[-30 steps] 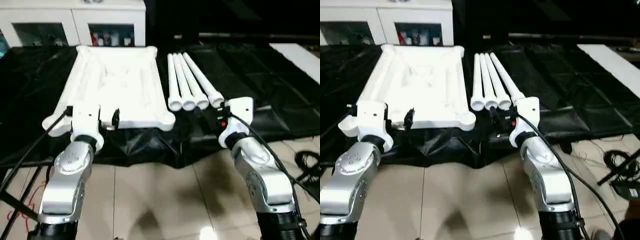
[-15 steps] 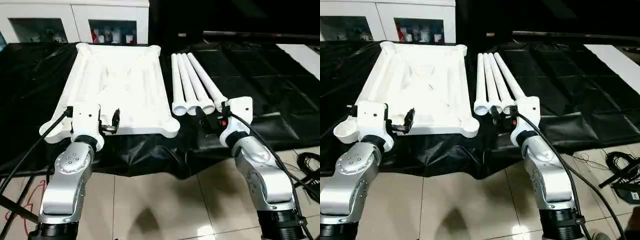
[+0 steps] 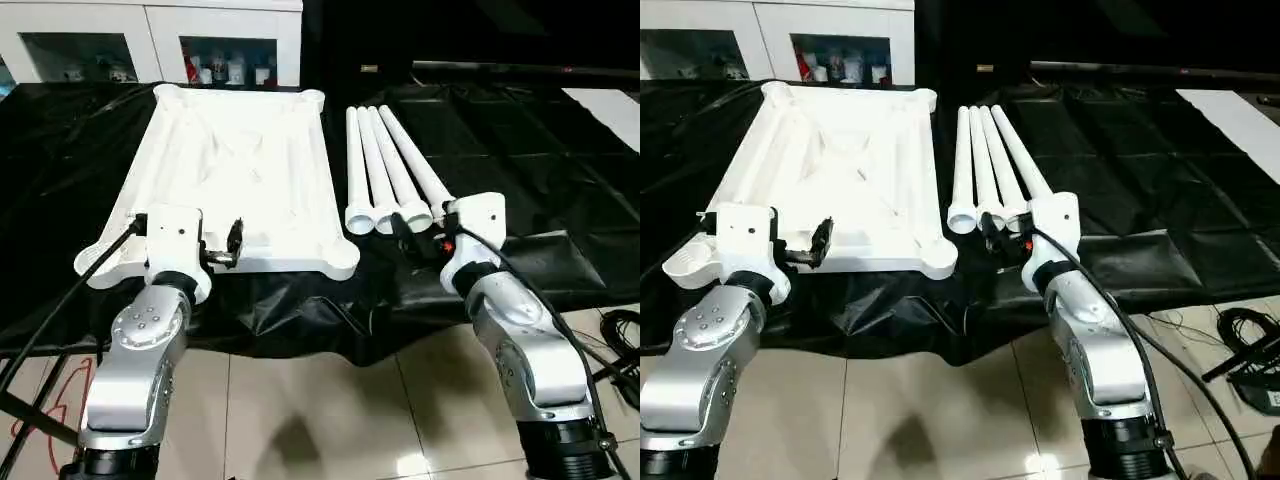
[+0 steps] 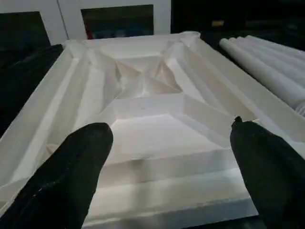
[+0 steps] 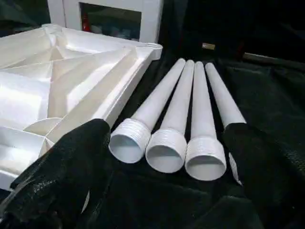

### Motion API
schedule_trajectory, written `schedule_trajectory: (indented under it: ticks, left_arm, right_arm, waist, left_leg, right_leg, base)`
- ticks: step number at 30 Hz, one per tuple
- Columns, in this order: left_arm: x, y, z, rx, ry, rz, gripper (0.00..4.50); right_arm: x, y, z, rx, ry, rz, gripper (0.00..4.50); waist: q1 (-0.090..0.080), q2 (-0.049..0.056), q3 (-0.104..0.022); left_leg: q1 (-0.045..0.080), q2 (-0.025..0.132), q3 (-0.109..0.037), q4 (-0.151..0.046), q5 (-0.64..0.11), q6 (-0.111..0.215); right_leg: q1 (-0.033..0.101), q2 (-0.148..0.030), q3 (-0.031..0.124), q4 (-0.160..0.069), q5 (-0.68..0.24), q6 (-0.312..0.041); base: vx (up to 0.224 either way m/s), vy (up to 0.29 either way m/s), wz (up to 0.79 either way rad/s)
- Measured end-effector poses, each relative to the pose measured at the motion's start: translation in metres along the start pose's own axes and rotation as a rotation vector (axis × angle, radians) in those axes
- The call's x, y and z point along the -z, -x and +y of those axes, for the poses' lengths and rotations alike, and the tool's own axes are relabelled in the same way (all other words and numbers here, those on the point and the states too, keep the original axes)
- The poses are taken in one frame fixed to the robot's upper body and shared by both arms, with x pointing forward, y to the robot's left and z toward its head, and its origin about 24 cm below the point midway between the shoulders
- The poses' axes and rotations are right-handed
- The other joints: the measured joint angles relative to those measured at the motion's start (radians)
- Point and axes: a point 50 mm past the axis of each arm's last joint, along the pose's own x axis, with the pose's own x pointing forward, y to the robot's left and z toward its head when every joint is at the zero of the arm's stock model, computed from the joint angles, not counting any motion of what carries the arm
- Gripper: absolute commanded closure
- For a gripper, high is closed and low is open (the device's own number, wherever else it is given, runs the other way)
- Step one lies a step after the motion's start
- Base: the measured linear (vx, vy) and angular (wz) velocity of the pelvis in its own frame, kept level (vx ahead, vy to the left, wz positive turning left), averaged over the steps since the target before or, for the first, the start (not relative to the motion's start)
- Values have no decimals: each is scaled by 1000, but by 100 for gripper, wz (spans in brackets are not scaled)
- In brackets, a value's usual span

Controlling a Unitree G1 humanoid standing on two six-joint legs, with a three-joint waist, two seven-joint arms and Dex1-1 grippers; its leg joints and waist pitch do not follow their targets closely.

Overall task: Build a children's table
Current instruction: Move to table

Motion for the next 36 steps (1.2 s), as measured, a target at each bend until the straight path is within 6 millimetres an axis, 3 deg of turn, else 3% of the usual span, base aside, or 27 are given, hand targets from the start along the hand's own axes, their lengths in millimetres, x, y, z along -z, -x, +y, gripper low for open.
schedule_trajectory:
  ticks: [2,4,6,7,8,9,10,11,13,14,15,16,17,18,21,23,24,25,26,28,29,30,31,32,34,35,36]
  left_arm:
    - [-1,0,0,0,3,-4,1]
    - [0,1,4,-13,-2,0,1]
    - [4,4,15,-50,-12,20,1]
    - [3,4,16,-56,-13,18,1]
    - [2,4,15,-53,-11,12,1]
    - [1,4,15,-51,-11,7,1]
    - [0,4,15,-50,-11,4,1]
    - [1,4,12,-45,-3,6,1]
    - [2,2,-1,4,11,9,1]
    - [2,2,-2,9,11,8,1]
    - [1,2,-1,8,7,6,1]
    - [0,2,0,8,4,4,1]
    - [-1,3,1,8,-2,-1,1]
    - [-1,4,3,4,-11,0,1]
    - [2,6,11,-26,-20,10,1]
    - [1,6,13,-28,-30,10,1]
    - [1,6,12,-26,-29,10,1]
    - [1,5,10,-20,-24,5,1]
    - [0,5,2,10,-14,3,1]
    - [1,4,-5,43,-12,4,1]
    - [0,4,-3,40,-16,1,1]
    - [-1,5,-1,33,-22,-1,1]
    - [0,6,3,20,-28,4,1]
    - [0,6,10,-3,-32,6,1]
    - [2,7,16,-23,-41,12,1]
    - [3,8,16,-26,-42,14,1]
    - [2,7,15,-20,-42,8,1]
  right_arm:
    - [0,0,-1,3,19,2,2]
    - [-2,-1,3,-11,15,-9,2]
    - [-6,-6,20,-69,-20,-33,2]
    - [-5,-6,22,-75,-26,-32,2]
    - [-4,-5,20,-71,-26,-28,2]
    - [-3,-5,19,-67,-26,-27,2]
    - [-3,-4,18,-64,-25,-25,2]
    - [0,-2,15,-55,-18,-14,2]
    - [6,2,5,-25,-10,10,2]
    - [5,2,3,-16,-11,8,2]
    - [5,2,2,-13,-10,5,2]
    - [5,2,2,-12,-9,4,2]
    - [3,2,2,-12,-5,-1,2]
    - [4,2,4,-16,-11,0,2]
    - [7,0,16,-56,-21,5,2]
    - [6,1,15,-52,-19,1,2]
    - [7,1,14,-48,-19,3,2]
    - [7,2,12,-40,-17,5,2]
    - [9,5,5,-16,-13,12,2]
    - [12,7,0,6,-16,22,2]
    - [11,7,-1,9,-16,19,2]
    - [10,6,0,6,-17,14,2]
    - [10,5,4,-3,-28,13,2]
    - [8,2,15,-48,-33,3,2]
    - [6,0,24,-83,-33,-5,2]
    - [6,1,25,-86,-33,-7,2]
    - [8,2,24,-83,-31,-9,2]
  waist:
    - [0,5,0]
    - [-2,6,1]
    - [-11,2,1]
    - [-9,0,-1]
    - [-12,-10,-5]
    - [-15,-24,-6]
    - [-20,-38,-1]
    - [-21,-69,4]
    - [-4,-55,11]
    - [0,-50,11]
    - [0,-44,9]
    - [1,-35,10]
    - [2,-18,11]
    - [2,-9,15]
    - [-22,-8,19]
    - [-43,-22,12]
    - [-53,-29,8]
    - [-48,-41,0]
    - [-37,-27,5]
    - [-21,-9,3]
    - [-7,2,-2]
    - [0,16,-4]
    - [-5,18,-4]
    - [-14,13,-2]
    - [-14,3,-6]
    - [-8,-11,-10]
    - [-16,-15,-9]
  left_leg:
    - [-13,4,-31,17,-8,16]
    - [-7,-9,-64,15,-8,15]
    - [17,-24,-74,14,-15,-25]
    - [27,-28,-72,17,-19,-30]
    - [37,-38,-63,15,-23,-35]
    - [45,-44,-47,15,-26,-40]
    - [54,-57,-33,13,-29,-44]
    - [68,-66,-16,23,-40,-47]
    - [73,-56,-24,74,-64,-5]
    - [59,-58,-31,108,-64,-6]
    - [47,-59,-37,114,-60,-12]
    - [40,-51,-45,102,-60,-12]
    - [34,-34,-46,58,-44,-32]
    - [37,-22,-47,56,-20,-73]
    - [52,-22,-46,32,-23,-72]
    - [67,-36,-41,28,-28,-61]
    - [70,-41,-37,27,-32,-59]
    - [64,-43,-31,31,-37,-50]
    - [60,-32,-32,43,-49,-25]
    - [24,-23,-39,89,-48,-24]
    - [-4,-12,-42,69,-38,-25]
    - [-18,3,-44,46,9,-50]
    - [-8,7,-49,44,7,-56]
    - [-2,-6,-52,35,2,-52]
    - [17,-8,-34,32,-11,-53]
    - [39,-8,-13,26,-21,-56]
    - [45,-16,-10,25,-27,-58]
  right_leg:
    - [38,-5,-59,-34,1,6]
    - [57,-5,-81,-41,-5,12]
    - [-9,-2,-32,124,-35,-10]
    - [-49,2,-17,178,-36,-3]
    - [-103,-2,4,189,-31,5]
    - [-132,-7,21,165,-19,11]
    - [-140,-18,34,108,-3,4]
    - [-131,-24,65,96,72,-8]
    - [-106,2,82,88,64,-15]
    - [-95,4,81,81,63,-16]
    - [-86,8,80,75,64,-17]
    - [-74,19,79,67,64,-18]
    - [-64,35,72,64,63,-20]
    - [-59,36,63,65,61,-20]
    - [-61,25,37,71,18,-99]
    - [-63,-5,27,81,21,-96]
    - [-60,-15,28,81,29,-52]
    - [-45,-17,33,71,30,-9]
    - [-38,-7,35,59,29,-7]
    - [-26,3,35,45,26,-7]
    - [-22,10,30,39,22,-8]
    - [-15,22,20,36,17,-6]
    - [-14,25,17,37,8,-14]
    - [-29,19,16,71,-15,-64]
    - [-80,10,25,161,-25,-56]
    - [-114,-3,23,180,-16,-26]
    - [-131,-11,28,156,-4,-9]
  base:
    - [27,12,54]
    - [70,5,64]
    - [142,-29,40]
    - [84,-26,14]
    - [0,0,0]
    - [0,0,0]
    - [27,-62,-1]
    - [18,-135,18]
    - [31,-126,17]
    - [58,-43,-3]
    - [58,-43,-3]
    - [0,0,0]
    - [0,0,0]
    - [0,0,0]
    - [96,70,7]
    - [97,28,11]
    - [104,18,7]
    - [149,-13,7]
    - [150,-22,3]
    - [136,-6,1]
    - [130,19,2]
    - [130,19,2]
    - [162,34,-3]
    - [193,39,7]
    - [182,24,2]
    - [121,-12,-34]
    - [121,-12,-34]
